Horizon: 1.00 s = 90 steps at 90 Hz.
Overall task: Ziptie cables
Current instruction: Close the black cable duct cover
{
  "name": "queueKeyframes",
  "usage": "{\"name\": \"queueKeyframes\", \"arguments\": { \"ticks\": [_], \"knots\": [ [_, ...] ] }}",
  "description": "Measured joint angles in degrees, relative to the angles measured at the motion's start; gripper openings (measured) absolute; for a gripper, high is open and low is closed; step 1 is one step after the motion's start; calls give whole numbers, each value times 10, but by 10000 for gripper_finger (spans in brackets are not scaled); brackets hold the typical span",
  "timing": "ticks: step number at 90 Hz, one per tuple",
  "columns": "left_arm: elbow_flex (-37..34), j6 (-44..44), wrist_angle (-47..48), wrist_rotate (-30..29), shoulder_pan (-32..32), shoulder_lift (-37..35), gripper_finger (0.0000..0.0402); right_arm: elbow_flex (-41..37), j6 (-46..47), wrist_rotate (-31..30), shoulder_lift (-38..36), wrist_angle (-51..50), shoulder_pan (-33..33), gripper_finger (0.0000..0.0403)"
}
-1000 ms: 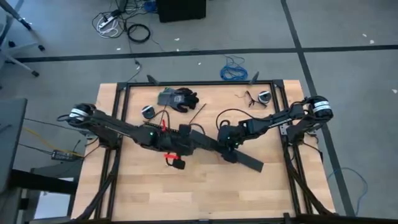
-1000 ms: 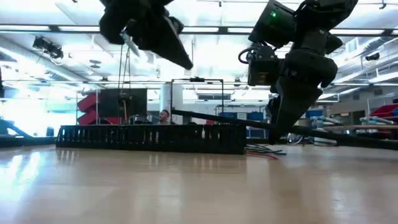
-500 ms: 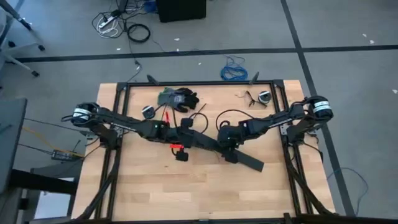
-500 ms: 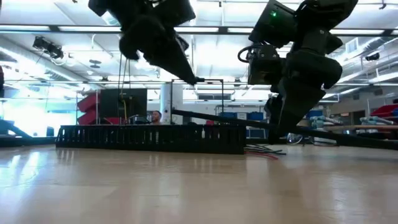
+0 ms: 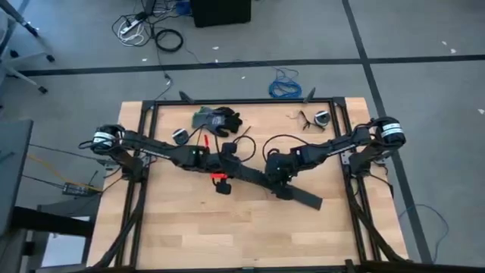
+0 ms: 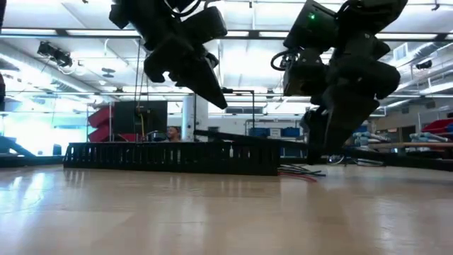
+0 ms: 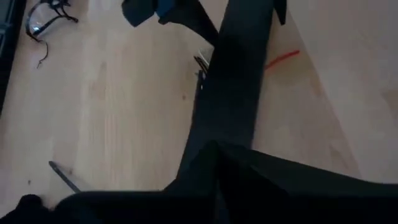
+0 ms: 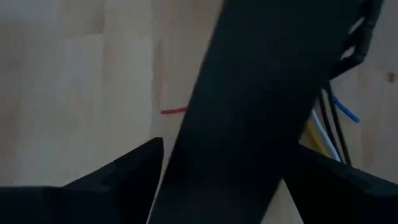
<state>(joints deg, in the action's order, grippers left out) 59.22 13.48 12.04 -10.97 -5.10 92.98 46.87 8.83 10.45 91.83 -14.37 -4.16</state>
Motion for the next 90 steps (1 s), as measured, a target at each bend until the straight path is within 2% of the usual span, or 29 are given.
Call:
{"name": "queueKeyframes", "arguments": {
  "ticks": [40,48,68,75,90],
  "knots": [
    [0,0,1,1,1,0,0,0,-10,-22,0,6,0,302],
    [0,0,1,1,1,0,0,0,-10,-24,0,6,0,283],
    [0,0,2,1,1,0,0,0,-10,-25,0,6,0,200],
    [0,0,2,1,1,0,0,0,-10,-25,0,8,0,187],
    [0,0,2,1,1,0,0,0,-10,-26,0,5,0,187]
  ]
}}
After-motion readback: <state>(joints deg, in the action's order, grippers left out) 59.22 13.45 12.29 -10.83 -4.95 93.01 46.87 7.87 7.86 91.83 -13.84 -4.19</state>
